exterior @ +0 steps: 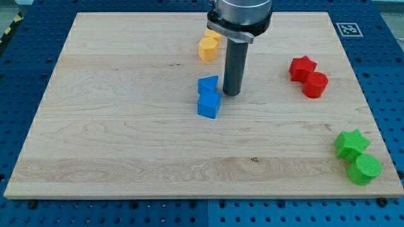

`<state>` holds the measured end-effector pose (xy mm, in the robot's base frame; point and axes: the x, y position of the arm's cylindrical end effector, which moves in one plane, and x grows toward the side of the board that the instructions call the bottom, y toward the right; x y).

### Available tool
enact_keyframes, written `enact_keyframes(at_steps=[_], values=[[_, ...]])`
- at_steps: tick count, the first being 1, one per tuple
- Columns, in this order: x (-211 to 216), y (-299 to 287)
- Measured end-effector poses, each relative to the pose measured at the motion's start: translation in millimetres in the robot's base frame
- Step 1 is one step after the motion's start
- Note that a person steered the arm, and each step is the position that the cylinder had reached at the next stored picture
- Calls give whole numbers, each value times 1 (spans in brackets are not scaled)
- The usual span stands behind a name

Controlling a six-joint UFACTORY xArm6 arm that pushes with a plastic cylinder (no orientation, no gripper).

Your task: Push the blue blocks slightly to the left

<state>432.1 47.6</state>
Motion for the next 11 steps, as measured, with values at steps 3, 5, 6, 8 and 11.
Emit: enact_keyframes(at_steps=[3,5,6,8,11], values=[[0,-100],[-1,-80],[-1,-37],[39,-1],[47,-18]])
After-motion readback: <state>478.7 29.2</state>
